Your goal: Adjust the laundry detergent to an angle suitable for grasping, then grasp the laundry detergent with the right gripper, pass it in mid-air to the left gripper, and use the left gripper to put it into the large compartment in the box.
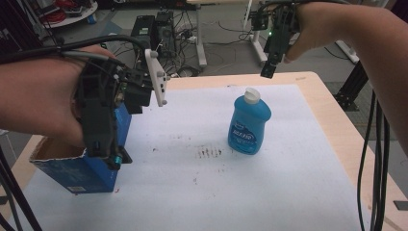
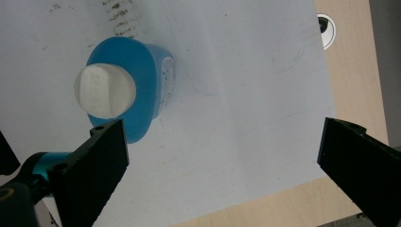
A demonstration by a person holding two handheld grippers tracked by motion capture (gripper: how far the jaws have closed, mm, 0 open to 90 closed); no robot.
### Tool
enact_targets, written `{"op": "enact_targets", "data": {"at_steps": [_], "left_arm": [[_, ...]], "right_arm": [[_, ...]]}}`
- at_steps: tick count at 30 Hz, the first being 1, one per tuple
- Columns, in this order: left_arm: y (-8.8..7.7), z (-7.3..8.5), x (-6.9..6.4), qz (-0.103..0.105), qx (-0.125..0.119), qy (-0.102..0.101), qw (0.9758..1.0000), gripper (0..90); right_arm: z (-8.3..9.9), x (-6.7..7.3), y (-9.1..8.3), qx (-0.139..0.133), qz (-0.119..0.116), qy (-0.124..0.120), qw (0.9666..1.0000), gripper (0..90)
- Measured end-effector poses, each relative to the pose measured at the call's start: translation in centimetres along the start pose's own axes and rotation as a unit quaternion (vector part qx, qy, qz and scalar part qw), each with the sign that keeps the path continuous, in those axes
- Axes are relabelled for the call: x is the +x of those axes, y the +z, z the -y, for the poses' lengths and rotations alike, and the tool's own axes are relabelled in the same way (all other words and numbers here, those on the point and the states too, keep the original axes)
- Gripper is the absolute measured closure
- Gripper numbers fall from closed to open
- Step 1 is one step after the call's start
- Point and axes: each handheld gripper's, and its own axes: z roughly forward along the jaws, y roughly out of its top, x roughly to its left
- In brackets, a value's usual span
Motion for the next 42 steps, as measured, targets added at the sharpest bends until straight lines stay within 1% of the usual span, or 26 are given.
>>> {"op": "enact_targets", "data": {"at_steps": [5, 6, 10, 13, 16, 17, 18, 20, 21, 22, 23, 24, 27, 28, 29, 31, 32, 33, 34, 35, 36, 38, 39, 40, 41, 42], "left_arm": [[0.2, 0.2, 0.1, 0.004, 0.002, -0.001, 1.0000, 1.7], [0.2, 0.2, 0.2, 0.004, 0.004, 0.000, 1.0000, 1.7], [0.2, 0.3, 0.3, 0.003, 0.003, -0.001, 1.0000, 1.7], [0.2, 0.3, 0.2, 0.001, 0.005, -0.005, 1.0000, 1.6], [0.2, 0.2, 0.1, 0.001, 0.003, -0.003, 1.0000, 1.6], [0.2, 0.2, 0.1, 0.002, 0.003, -0.005, 1.0000, 1.7], [0.2, 0.1, 0.1, 0.001, 0.003, -0.003, 1.0000, 1.7], [0.3, 0.0, 0.0, 0.002, 0.005, -0.003, 1.0000, 1.7], [0.3, 0.0, 0.0, 0.002, 0.006, -0.003, 1.0000, 1.7], [0.4, 0.0, 0.0, 0.002, 0.003, -0.003, 1.0000, 1.7], [0.4, -0.1, 0.0, 0.003, 0.006, -0.002, 1.0000, 1.7], [0.4, -0.1, 0.0, 0.002, 0.006, 0.000, 1.0000, 1.6], [0.4, -0.2, 0.0, 0.003, 0.006, 0.002, 1.0000, 1.7], [0.4, -0.2, 0.0, 0.003, 0.006, 0.003, 1.0000, 1.7], [0.4, -0.2, 0.0, 0.003, 0.007, 0.001, 1.0000, 1.7], [0.5, -0.2, 0.1, 0.003, 0.007, 0.003, 1.0000, 1.7], [0.5, -0.2, 0.0, 0.003, 0.009, 0.002, 1.0000, 1.7], [0.5, -0.3, 0.0, 0.002, 0.005, 0.003, 1.0000, 1.7], [0.5, -0.3, 0.0, 0.002, 0.005, 0.003, 1.0000, 1.7], [0.5, -0.3, 0.0, 0.002, 0.006, 0.004, 1.0000, 1.7], [0.5, -0.3, -0.1, 0.002, 0.006, 0.003, 1.0000, 1.7], [0.5, -0.4, -0.2, 0.000, 0.006, 0.005, 1.0000, 1.7], [0.5, -0.4, -0.2, 0.001, 0.006, 0.005, 1.0000, 1.7], [0.5, -0.4, -0.3, 0.000, 0.005, 0.005, 1.0000, 1.7], [0.5, -0.3, -0.3, 0.001, 0.005, 0.004, 1.0000, 1.7], [0.5, -0.3, -0.4, 0.001, 0.004, 0.005, 1.0000, 1.7]], "right_arm": [[-0.1, 0.1, 0.1, 0.001, 0.001, -0.004, 1.0000, 2.0], [-0.1, 0.2, 0.1, 0.004, 0.001, 0.001, 1.0000, 2.0], [0.2, 0.1, 0.0, 0.003, 0.004, 0.005, 1.0000, 2.0], [0.3, 0.4, -0.1, -0.004, 0.009, 0.005, 0.9999, 2.0], [0.5, 0.5, -0.1, -0.011, 0.009, 0.004, 0.9999, 2.0], [0.6, 0.5, -0.1, -0.015, 0.011, -0.001, 0.9998, 2.0], [0.8, 0.5, -0.1, -0.017, 0.011, 0.001, 0.9998, 2.0], [1.5, 0.7, 0.0, -0.030, 0.012, 0.010, 0.9994, 2.0], [1.5, 0.7, 0.0, -0.030, 0.012, 0.010, 0.9994, 2.0], [2.1, 0.7, 0.1, -0.037, 0.013, 0.013, 0.9992, 2.0], [2.1, 0.7, 0.1, -0.037, 0.013, 0.013, 0.9992, 2.0], [2.9, 0.9, 0.1, -0.047, 0.009, 0.022, 0.9986, 2.0], [4.2, 1.1, 0.0, -0.065, 0.001, 0.035, 0.9972, 2.0], [4.6, 1.1, 0.0, -0.072, 0.002, 0.041, 0.9965, 2.0], [4.6, 1.1, 0.0, -0.072, 0.002, 0.041, 0.9965, 2.0], [5.6, 1.3, 0.0, -0.090, -0.001, 0.053, 0.9945, 2.0], [6.7, 1.6, 0.0, -0.110, -0.005, 0.066, 0.9917, 2.0], [7.1, 1.8, 0.1, -0.118, -0.008, 0.075, 0.9901, 2.0], [7.1, 1.8, 0.1, -0.118, -0.008, 0.075, 0.9901, 2.0], [7.9, 2.1, 0.4, -0.136, -0.018, 0.085, 0.9869, 2.0], [7.9, 2.1, 0.4, -0.136, -0.018, 0.085, 0.9869, 2.0], [8.6, 2.6, 0.8, -0.150, -0.019, 0.088, 0.9846, 2.0], [9.1, 3.2, 1.1, -0.172, -0.028, 0.088, 0.9809, 2.0], [9.1, 3.2, 1.1, -0.172, -0.028, 0.088, 0.9809, 2.0], [9.5, 3.4, 1.3, -0.180, -0.026, 0.089, 0.9793, 2.0], [10.1, 3.9, 1.7, -0.200, -0.033, 0.096, 0.9746, 2.0]]}}
